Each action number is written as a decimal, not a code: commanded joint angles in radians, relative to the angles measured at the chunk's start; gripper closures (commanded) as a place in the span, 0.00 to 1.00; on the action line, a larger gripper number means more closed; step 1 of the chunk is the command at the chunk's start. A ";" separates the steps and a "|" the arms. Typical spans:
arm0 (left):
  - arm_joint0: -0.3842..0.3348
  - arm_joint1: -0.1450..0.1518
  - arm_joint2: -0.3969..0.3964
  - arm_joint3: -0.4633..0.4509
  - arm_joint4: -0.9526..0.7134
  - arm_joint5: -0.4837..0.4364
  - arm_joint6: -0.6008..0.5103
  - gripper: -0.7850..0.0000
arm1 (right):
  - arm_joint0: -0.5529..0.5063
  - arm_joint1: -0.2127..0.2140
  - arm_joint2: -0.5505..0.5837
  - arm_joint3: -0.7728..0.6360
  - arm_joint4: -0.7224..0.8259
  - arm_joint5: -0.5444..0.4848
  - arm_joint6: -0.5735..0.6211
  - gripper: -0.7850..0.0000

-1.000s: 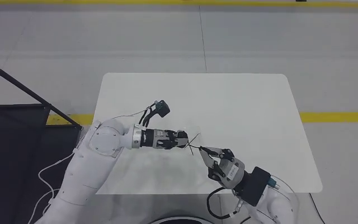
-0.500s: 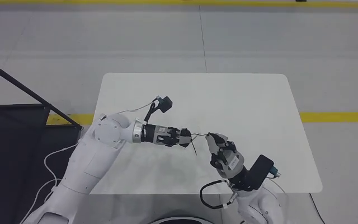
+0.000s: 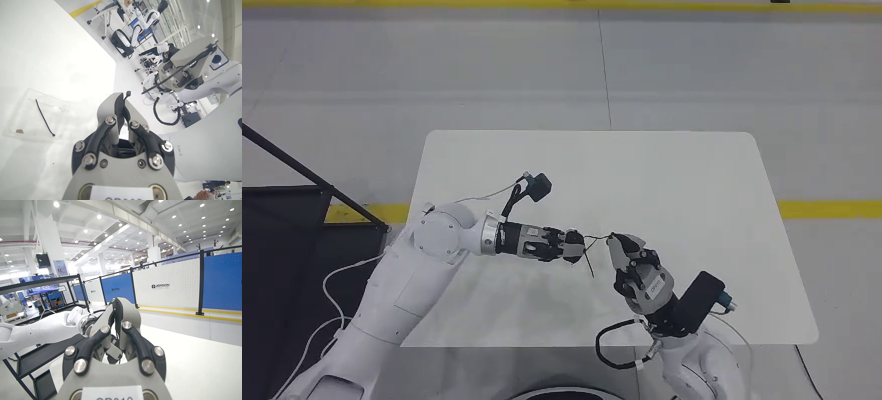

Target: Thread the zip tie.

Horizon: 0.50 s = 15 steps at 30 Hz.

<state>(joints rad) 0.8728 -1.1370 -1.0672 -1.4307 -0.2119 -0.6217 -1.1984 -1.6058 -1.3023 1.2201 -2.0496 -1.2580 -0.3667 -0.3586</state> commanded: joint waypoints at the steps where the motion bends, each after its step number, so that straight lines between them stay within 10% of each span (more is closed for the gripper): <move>1: 0.000 0.000 0.000 0.000 0.000 0.000 0.000 1.00 | 0.002 -0.001 -0.011 0.000 -0.007 0.018 -0.004 1.00; 15: 0.000 0.000 0.000 0.000 0.000 0.000 0.000 1.00 | 0.020 -0.008 -0.062 0.016 -0.066 0.103 -0.027 1.00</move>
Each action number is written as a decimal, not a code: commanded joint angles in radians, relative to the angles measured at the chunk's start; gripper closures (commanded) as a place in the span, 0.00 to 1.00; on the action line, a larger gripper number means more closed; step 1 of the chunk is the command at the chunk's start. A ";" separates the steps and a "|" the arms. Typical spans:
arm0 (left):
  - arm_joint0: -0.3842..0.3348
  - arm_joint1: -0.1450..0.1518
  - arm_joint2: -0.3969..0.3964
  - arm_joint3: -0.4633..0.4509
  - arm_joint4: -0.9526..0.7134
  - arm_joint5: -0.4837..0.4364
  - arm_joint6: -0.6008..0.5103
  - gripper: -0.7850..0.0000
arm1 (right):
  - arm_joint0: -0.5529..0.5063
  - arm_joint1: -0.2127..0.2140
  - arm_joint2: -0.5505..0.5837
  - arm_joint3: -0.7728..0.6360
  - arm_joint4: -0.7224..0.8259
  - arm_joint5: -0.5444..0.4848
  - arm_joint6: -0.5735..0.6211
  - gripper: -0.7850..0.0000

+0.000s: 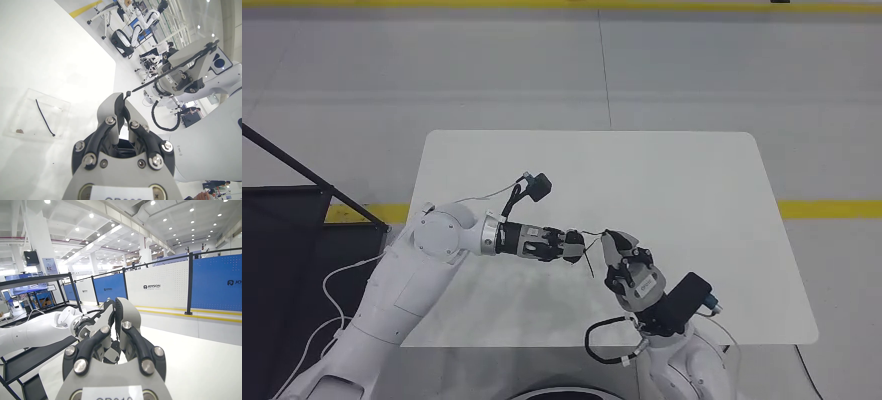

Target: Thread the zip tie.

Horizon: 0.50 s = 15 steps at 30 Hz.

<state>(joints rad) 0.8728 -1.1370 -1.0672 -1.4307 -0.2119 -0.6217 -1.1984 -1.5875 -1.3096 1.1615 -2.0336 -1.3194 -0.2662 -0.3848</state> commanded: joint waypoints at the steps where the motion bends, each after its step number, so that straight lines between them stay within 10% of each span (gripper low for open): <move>1: 0.000 0.000 0.000 0.000 0.000 0.000 0.000 1.00 | 0.002 -0.001 -0.007 0.001 -0.007 0.005 -0.003 1.00; 15: 0.000 0.000 0.000 0.000 0.000 0.000 0.000 1.00 | 0.010 -0.003 -0.022 0.011 -0.012 0.028 -0.029 1.00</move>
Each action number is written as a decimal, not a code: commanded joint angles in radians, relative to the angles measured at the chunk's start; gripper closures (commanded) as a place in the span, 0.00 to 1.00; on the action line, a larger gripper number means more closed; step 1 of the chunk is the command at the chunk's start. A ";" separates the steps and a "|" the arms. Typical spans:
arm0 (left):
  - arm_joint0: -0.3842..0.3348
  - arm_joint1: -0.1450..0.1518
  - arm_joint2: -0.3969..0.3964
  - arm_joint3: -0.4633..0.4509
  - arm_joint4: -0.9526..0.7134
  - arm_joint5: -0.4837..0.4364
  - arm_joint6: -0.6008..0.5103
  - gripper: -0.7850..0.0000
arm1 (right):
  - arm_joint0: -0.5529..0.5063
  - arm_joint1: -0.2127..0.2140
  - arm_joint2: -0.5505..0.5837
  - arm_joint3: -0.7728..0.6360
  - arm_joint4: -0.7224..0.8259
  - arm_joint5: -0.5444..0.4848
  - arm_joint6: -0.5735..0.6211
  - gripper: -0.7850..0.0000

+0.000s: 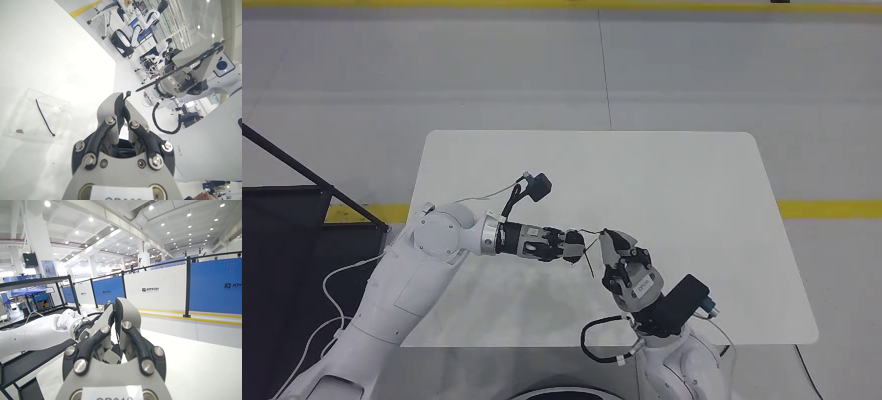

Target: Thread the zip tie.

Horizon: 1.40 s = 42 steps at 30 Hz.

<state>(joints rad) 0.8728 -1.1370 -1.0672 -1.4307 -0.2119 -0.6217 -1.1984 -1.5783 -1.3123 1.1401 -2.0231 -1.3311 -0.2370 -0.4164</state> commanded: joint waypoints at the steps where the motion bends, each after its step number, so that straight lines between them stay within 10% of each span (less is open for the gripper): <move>1: 0.000 0.000 0.000 0.000 0.000 0.000 0.000 1.00 | 0.001 0.000 0.000 0.000 0.000 -0.001 0.003 1.00; 42: 0.000 0.000 0.000 0.000 0.000 0.000 0.000 1.00 | 0.013 0.001 -0.017 0.008 -0.060 0.036 0.050 1.00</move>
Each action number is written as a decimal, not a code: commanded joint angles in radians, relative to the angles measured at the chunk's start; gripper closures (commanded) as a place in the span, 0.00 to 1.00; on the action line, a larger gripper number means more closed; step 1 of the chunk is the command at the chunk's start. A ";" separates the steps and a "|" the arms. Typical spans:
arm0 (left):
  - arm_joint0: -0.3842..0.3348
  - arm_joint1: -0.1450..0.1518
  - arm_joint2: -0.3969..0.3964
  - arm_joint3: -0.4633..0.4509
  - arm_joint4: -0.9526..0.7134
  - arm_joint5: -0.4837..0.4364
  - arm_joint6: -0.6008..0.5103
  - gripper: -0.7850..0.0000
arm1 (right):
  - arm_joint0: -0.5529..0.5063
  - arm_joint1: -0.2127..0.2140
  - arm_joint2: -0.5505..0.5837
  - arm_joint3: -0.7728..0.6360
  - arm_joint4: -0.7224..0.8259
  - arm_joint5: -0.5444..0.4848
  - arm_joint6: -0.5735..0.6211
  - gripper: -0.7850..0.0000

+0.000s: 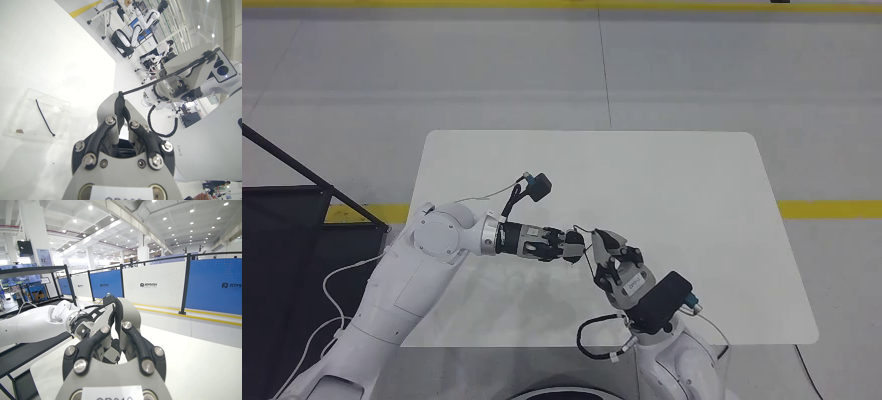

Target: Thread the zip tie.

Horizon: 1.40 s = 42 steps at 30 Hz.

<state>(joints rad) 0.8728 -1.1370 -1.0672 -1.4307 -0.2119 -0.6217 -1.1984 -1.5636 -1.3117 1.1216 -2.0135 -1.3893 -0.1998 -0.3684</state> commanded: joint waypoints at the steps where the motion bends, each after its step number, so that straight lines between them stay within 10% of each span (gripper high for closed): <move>1: 0.000 0.000 0.000 0.000 0.000 0.000 0.000 1.00 | -0.002 0.001 0.002 -0.002 -0.003 -0.003 0.004 1.00; 42: 0.092 0.022 -0.049 -0.089 0.086 -0.013 0.255 1.00 | -0.008 0.008 0.011 -0.012 -0.025 0.007 0.032 1.00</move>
<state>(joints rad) 0.9635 -1.1155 -1.1151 -1.5195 -0.1274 -0.6352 -0.9489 -1.5710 -1.3042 1.1316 -2.0253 -1.4140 -0.1939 -0.3354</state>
